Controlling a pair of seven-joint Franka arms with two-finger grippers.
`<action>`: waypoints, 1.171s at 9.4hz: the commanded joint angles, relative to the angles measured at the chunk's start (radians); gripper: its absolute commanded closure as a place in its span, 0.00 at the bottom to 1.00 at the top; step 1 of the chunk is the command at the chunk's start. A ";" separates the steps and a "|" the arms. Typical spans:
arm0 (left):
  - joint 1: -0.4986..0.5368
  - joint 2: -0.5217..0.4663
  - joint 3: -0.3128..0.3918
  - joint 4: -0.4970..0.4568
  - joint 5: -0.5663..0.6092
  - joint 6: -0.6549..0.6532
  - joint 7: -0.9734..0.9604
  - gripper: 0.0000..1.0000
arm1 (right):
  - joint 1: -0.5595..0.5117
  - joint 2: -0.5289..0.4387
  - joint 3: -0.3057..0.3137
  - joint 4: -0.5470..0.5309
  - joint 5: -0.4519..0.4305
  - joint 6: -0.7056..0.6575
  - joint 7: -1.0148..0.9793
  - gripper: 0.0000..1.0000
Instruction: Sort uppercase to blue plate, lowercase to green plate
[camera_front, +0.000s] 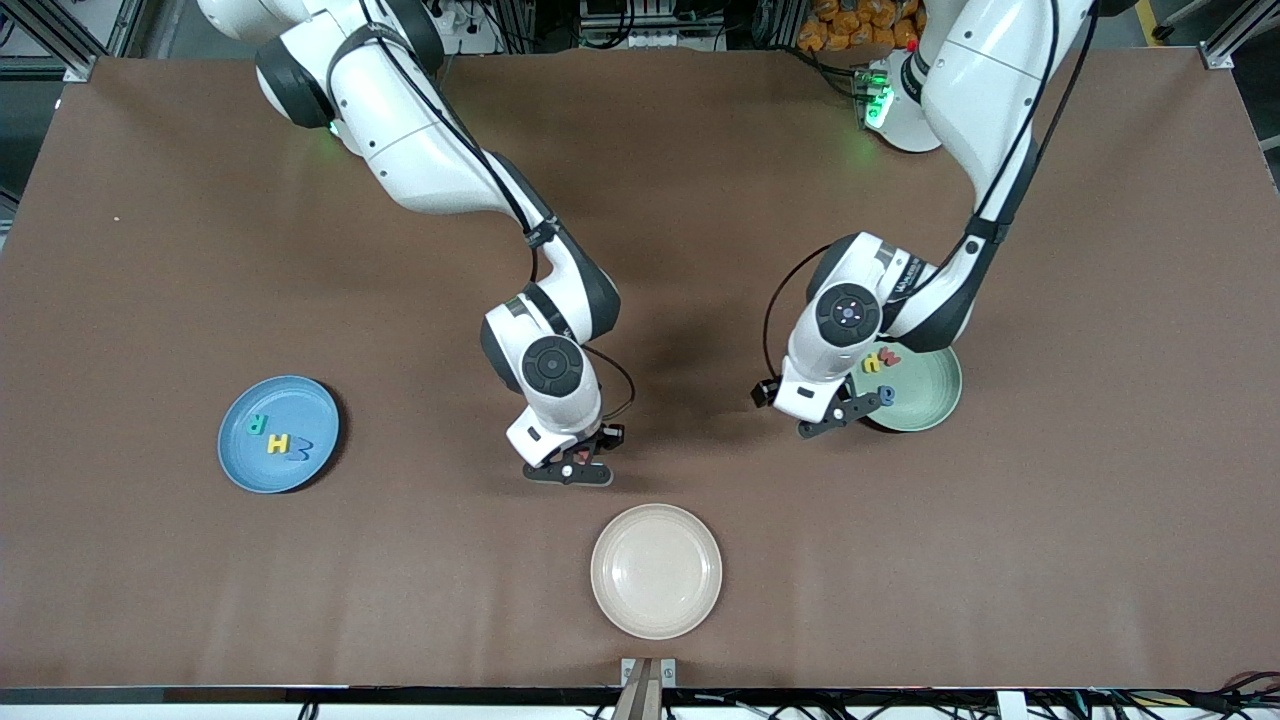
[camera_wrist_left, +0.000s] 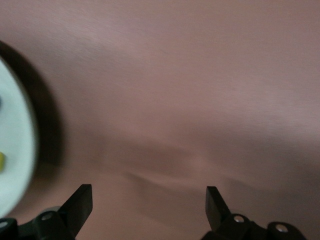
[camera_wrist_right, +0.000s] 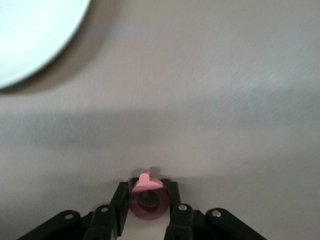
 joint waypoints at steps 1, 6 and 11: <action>-0.060 0.060 0.004 0.084 -0.032 0.001 -0.127 0.00 | -0.025 -0.099 -0.034 -0.067 -0.010 -0.042 -0.014 1.00; -0.249 0.134 0.007 0.210 -0.035 0.027 -0.418 0.00 | -0.247 -0.320 -0.059 -0.311 -0.013 -0.145 -0.353 1.00; -0.426 0.134 0.005 0.235 -0.006 0.017 -0.479 0.00 | -0.465 -0.455 -0.086 -0.544 -0.019 -0.148 -0.711 1.00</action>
